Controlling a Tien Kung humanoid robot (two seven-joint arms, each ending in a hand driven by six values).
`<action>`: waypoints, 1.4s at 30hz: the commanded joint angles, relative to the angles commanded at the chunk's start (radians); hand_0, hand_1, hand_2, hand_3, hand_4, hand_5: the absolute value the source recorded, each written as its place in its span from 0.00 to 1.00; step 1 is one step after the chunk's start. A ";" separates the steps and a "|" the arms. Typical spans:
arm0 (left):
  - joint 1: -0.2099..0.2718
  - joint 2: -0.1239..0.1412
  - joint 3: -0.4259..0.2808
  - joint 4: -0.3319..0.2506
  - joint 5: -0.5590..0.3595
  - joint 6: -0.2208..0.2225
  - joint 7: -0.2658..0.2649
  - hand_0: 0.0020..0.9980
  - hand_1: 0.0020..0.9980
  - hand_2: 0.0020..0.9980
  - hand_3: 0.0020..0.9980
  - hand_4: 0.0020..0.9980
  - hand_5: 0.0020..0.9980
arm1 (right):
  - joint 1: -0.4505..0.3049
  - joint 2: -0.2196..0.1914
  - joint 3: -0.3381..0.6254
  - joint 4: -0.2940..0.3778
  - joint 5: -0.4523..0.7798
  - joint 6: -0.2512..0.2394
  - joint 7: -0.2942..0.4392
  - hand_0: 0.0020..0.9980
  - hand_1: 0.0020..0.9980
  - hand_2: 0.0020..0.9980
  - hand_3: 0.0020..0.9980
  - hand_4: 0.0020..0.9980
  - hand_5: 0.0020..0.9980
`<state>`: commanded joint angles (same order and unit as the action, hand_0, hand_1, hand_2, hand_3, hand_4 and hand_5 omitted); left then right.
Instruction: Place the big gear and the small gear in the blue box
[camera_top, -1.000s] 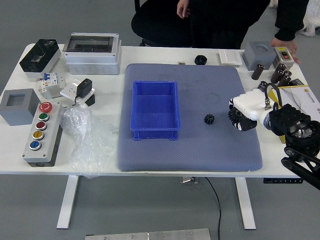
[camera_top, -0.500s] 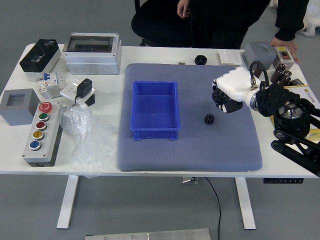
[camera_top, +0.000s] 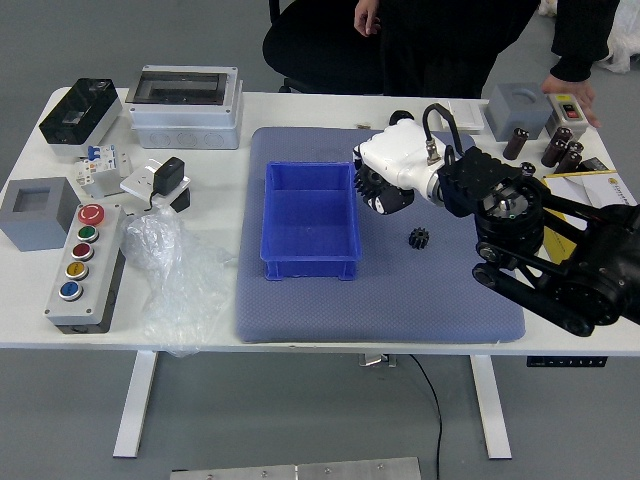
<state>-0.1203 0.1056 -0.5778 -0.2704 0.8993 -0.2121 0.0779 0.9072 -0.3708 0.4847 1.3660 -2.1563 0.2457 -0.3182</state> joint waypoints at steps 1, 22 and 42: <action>0.000 0.000 0.001 0.000 0.000 -0.001 0.000 0.86 0.84 0.84 0.85 0.76 0.69 | 0.003 0.012 -0.003 -0.008 0.003 0.000 0.000 0.57 0.48 0.56 0.64 0.47 0.29; 0.006 -0.003 0.021 0.001 -0.005 0.000 -0.005 0.86 0.84 0.84 0.85 0.76 0.69 | -0.014 0.149 -0.024 -0.112 0.053 -0.012 0.004 0.58 0.49 0.58 0.65 0.51 0.30; 0.015 0.000 0.016 0.001 -0.001 0.002 -0.006 0.86 0.84 0.84 0.85 0.76 0.69 | -0.003 0.162 0.012 -0.113 0.110 0.005 0.025 0.66 0.61 0.74 0.92 0.84 0.52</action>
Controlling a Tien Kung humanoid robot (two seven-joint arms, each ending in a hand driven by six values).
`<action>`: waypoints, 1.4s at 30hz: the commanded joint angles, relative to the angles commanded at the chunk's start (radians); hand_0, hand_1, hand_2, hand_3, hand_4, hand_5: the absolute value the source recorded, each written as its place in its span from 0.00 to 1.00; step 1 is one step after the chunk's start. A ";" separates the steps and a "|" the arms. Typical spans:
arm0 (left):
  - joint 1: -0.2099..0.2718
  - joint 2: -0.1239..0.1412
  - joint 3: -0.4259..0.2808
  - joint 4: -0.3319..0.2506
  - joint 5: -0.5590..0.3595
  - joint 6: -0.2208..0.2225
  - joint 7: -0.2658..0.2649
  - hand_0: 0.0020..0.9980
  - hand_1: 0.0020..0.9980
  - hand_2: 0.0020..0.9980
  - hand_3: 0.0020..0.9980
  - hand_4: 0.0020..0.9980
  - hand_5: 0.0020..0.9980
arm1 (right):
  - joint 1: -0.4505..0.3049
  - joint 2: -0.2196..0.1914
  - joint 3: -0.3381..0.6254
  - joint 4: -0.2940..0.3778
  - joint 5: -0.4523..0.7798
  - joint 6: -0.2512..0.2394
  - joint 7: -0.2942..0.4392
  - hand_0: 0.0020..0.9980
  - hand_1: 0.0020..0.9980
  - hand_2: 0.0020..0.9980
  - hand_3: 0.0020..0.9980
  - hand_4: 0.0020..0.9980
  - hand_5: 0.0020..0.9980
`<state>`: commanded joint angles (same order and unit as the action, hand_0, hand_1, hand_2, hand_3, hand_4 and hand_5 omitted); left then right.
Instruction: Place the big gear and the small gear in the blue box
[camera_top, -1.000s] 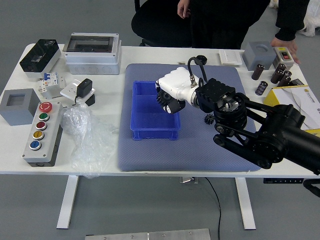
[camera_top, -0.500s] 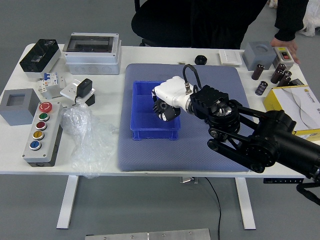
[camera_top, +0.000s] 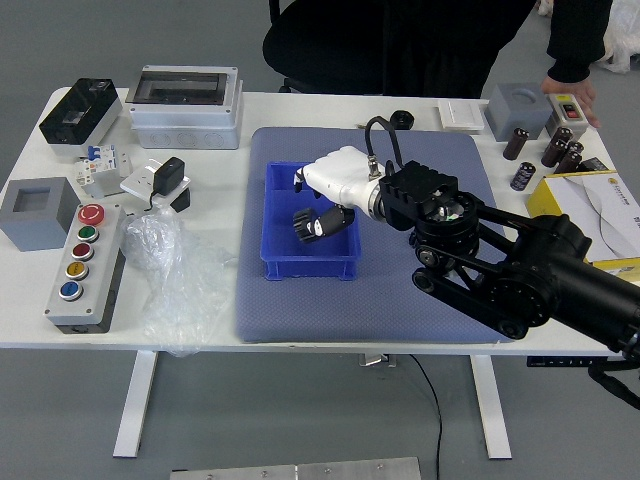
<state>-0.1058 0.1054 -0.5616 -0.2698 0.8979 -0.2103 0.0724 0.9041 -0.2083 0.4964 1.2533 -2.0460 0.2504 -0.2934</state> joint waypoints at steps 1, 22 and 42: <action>0.000 0.000 0.000 0.000 0.000 0.000 0.000 0.86 0.84 0.84 0.85 0.76 0.69 | 0.000 0.000 0.001 0.000 0.004 0.002 0.001 0.66 0.61 0.74 0.92 0.84 0.52; -0.001 0.004 -0.034 -0.001 0.014 0.000 0.001 0.86 0.84 0.84 0.85 0.76 0.69 | -0.034 -0.208 0.074 0.097 -0.017 0.017 -0.007 0.68 0.62 0.77 0.79 0.88 0.57; -0.009 0.000 -0.043 -0.002 0.017 0.001 0.000 0.86 0.84 0.84 0.85 0.75 0.69 | -0.134 -0.292 0.006 0.012 -0.009 0.010 0.023 0.66 0.61 0.76 0.74 0.77 0.30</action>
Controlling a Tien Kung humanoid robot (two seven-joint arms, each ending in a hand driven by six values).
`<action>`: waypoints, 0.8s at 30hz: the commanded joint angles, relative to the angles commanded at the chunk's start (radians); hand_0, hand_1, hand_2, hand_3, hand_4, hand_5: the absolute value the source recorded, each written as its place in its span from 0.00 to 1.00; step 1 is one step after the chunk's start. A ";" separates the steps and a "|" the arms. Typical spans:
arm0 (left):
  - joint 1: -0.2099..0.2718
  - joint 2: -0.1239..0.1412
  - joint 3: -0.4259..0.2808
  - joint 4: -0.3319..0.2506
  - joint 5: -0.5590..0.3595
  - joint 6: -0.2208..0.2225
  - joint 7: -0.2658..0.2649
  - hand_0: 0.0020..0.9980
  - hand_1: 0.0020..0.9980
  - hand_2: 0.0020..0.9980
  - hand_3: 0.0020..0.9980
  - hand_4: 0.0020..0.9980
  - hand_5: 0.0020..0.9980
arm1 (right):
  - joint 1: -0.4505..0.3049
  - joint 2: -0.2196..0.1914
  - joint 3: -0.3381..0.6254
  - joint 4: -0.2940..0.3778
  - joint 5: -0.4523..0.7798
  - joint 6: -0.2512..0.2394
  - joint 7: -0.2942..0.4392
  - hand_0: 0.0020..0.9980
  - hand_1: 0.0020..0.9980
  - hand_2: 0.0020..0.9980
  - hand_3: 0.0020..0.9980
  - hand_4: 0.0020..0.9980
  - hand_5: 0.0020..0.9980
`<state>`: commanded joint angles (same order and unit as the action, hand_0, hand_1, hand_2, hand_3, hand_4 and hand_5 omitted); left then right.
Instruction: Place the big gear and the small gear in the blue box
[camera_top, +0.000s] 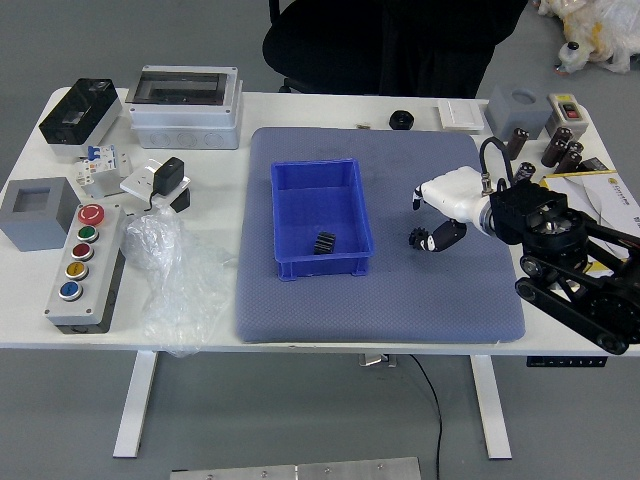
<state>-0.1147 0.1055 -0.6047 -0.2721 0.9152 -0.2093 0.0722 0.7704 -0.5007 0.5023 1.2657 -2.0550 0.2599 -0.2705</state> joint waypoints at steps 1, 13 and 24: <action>0.000 0.000 0.001 0.000 0.000 0.000 0.000 0.86 0.84 0.84 0.85 0.75 0.69 | -0.001 0.002 -0.004 -0.005 0.000 0.000 0.001 0.66 0.61 0.76 0.74 0.77 0.30; -0.002 -0.002 0.010 0.000 -0.005 0.000 0.000 0.86 0.84 0.84 0.85 0.75 0.69 | 0.011 0.038 -0.035 -0.055 -0.010 -0.011 0.010 0.66 0.61 0.76 0.75 0.77 0.25; -0.004 -0.004 0.017 0.000 -0.008 -0.001 0.001 0.86 0.84 0.84 0.85 0.75 0.69 | 0.017 0.061 -0.040 -0.076 -0.020 -0.033 0.011 0.64 0.59 0.74 0.71 0.74 0.22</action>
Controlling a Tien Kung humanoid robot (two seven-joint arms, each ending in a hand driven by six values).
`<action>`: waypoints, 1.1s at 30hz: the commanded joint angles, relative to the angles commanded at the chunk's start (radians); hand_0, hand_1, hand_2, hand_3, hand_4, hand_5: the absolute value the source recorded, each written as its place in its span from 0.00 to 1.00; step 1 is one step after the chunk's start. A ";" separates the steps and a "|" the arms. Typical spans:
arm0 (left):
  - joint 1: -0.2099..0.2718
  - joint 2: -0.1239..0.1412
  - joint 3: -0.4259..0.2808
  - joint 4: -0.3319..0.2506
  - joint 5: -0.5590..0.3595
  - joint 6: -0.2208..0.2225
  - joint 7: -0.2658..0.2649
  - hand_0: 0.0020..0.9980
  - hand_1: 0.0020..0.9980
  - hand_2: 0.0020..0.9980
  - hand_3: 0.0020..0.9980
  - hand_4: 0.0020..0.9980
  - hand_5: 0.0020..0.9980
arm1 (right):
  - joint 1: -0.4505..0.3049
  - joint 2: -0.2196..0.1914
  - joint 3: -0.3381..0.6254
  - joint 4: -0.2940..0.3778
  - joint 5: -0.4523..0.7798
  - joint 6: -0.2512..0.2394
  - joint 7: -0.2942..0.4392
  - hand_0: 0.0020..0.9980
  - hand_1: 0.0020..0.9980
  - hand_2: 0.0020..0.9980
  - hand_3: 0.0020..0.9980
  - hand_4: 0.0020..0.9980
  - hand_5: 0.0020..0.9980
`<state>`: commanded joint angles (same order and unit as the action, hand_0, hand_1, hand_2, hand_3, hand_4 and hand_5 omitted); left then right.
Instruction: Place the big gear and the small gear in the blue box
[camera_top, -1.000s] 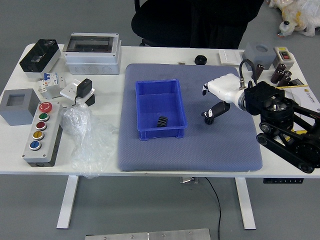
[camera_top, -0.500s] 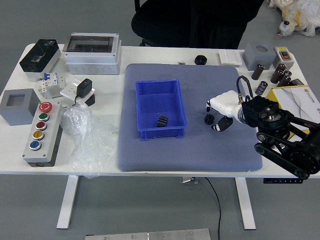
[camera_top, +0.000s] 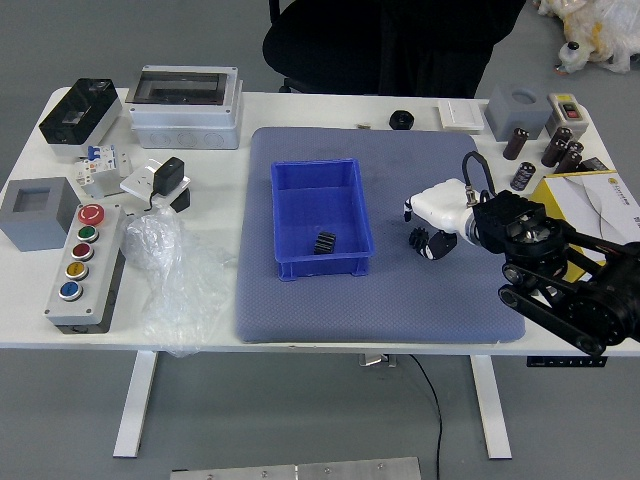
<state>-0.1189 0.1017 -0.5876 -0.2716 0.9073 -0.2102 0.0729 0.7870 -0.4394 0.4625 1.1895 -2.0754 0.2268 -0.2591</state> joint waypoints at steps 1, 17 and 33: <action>0.000 0.000 0.001 0.000 0.000 0.000 0.000 0.86 0.84 0.84 0.85 0.75 0.69 | 0.000 0.002 0.000 -0.001 -0.002 -0.002 0.000 0.64 0.59 0.74 0.71 0.74 0.22; -0.001 -0.006 0.004 0.000 -0.002 0.000 -0.001 0.86 0.84 0.84 0.85 0.75 0.69 | -0.015 0.021 0.000 -0.011 -0.036 -0.027 0.003 0.62 0.56 0.70 0.67 0.70 0.21; -0.002 -0.008 0.003 0.000 -0.002 0.000 -0.001 0.86 0.84 0.84 0.85 0.75 0.69 | -0.030 0.022 -0.001 -0.031 -0.057 -0.052 0.013 0.62 0.55 0.69 0.66 0.67 0.19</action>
<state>-0.1207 0.0937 -0.5848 -0.2719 0.9049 -0.2101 0.0715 0.7565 -0.4172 0.4616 1.1589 -2.1320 0.1745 -0.2463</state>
